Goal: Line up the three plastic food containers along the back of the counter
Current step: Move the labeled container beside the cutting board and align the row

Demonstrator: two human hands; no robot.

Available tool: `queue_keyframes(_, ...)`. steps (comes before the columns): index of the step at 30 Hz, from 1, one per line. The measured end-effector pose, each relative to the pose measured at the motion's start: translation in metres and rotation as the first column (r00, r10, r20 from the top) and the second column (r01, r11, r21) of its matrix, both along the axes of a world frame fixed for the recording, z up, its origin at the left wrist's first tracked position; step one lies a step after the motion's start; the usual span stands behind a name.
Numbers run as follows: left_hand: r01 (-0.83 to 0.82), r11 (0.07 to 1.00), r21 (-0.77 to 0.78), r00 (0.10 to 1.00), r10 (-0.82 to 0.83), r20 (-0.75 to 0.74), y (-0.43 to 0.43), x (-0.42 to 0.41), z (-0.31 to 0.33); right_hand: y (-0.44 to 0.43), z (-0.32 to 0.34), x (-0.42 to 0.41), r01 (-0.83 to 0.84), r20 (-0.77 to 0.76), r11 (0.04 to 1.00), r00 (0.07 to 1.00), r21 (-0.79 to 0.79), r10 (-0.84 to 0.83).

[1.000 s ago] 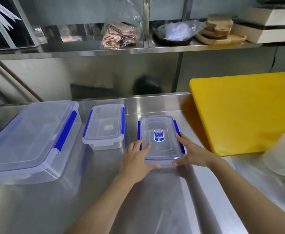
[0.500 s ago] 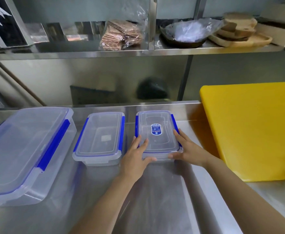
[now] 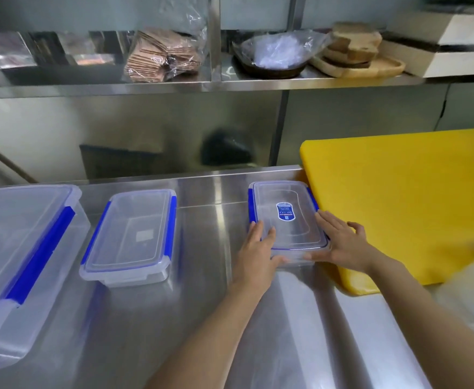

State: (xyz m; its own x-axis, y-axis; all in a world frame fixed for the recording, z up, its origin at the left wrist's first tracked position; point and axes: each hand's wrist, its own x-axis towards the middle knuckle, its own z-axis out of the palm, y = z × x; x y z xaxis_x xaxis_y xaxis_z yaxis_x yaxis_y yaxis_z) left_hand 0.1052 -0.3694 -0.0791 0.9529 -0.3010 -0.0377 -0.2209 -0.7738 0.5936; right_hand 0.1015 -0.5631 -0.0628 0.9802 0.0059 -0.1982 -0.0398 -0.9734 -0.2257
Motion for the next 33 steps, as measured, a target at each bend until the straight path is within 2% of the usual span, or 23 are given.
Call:
queue_keyframes(4, 0.019, 0.997, 0.069, 1.000, -0.020, 0.014, -0.004, -0.001, -0.004, -0.003, 0.002, 0.001, 0.026, -0.039, 0.998, 0.999, 0.054, -0.024)
queue_keyframes(6, 0.060, 0.994, 0.087, 0.998, -0.062, 0.019, 0.004, 0.000, -0.004, 0.002, 0.006, 0.002, 0.013, -0.036, 1.000, 0.999, 0.011, -0.013)
queue_keyframes(9, 0.045, 0.996, 0.073, 0.988, -0.056, 0.145, 0.028, 0.001, -0.003, 0.024, 0.017, 0.003, -0.025, 0.092, 0.999, 0.996, 0.047, 0.021)
queue_keyframes(11, -0.076, 0.997, -0.016, 0.970, 0.077, 0.231, 0.056, 0.000, 0.001, 0.053, 0.023, 0.004, -0.086, 0.218, 0.991, 0.974, 0.107, 0.061)
queue_keyframes(13, -0.236, 0.968, -0.089, 0.914, 0.252, 0.317, 0.093, -0.002, 0.004, 0.090, 0.023, 0.005, -0.182, 0.254, 0.968, 0.958, 0.172, 0.135)
queue_keyframes(15, -0.412, 0.898, -0.152, 0.789, 0.435, 0.433, 0.137, -0.002, 0.005, 0.130, 0.018, 0.006, -0.278, 0.228, 0.930, 0.947, 0.242, 0.224)
queue_keyframes(16, -0.504, 0.846, -0.175, 0.732, 0.526, 0.434, 0.160, -0.002, 0.007, 0.151, 0.014, 0.007, -0.316, 0.207, 0.911, 0.941, 0.265, 0.267)
queue_keyframes(17, -0.583, 0.794, -0.172, 0.705, 0.599, 0.379, 0.182, -0.002, 0.009, 0.170, 0.008, 0.010, -0.349, 0.185, 0.896, 0.934, 0.273, 0.307)
queue_keyframes(19, -0.674, 0.734, -0.079, 0.710, 0.674, 0.202, 0.221, 0.003, 0.005, 0.206, -0.004, 0.014, -0.420, 0.160, 0.876, 0.906, 0.238, 0.391)
queue_keyframes(21, -0.661, 0.750, 0.009, 0.750, 0.659, 0.057, 0.247, 0.008, -0.003, 0.234, -0.014, 0.018, -0.475, 0.158, 0.857, 0.879, 0.201, 0.450)
queue_keyframes(23, -0.626, 0.775, -0.081, 0.780, 0.624, -0.047, 0.252, 0.009, -0.007, 0.253, -0.020, 0.022, -0.500, 0.155, 0.849, 0.865, 0.172, 0.478)
queue_keyframes(25, -0.631, 0.759, -0.157, 0.774, 0.629, -0.069, 0.247, 0.007, -0.008, 0.260, -0.024, 0.026, -0.502, 0.148, 0.852, 0.863, 0.147, 0.483)
queue_keyframes(28, -0.625, 0.759, -0.184, 0.779, 0.620, -0.090, 0.233, 0.008, -0.011, 0.252, -0.029, 0.029, -0.476, 0.182, 0.869, 0.874, 0.131, 0.451)
queue_keyframes(33, -0.607, 0.782, -0.143, 0.794, 0.605, -0.059, 0.204, 0.009, -0.019, 0.220, -0.036, 0.029, -0.433, 0.216, 0.894, 0.890, 0.118, 0.402)
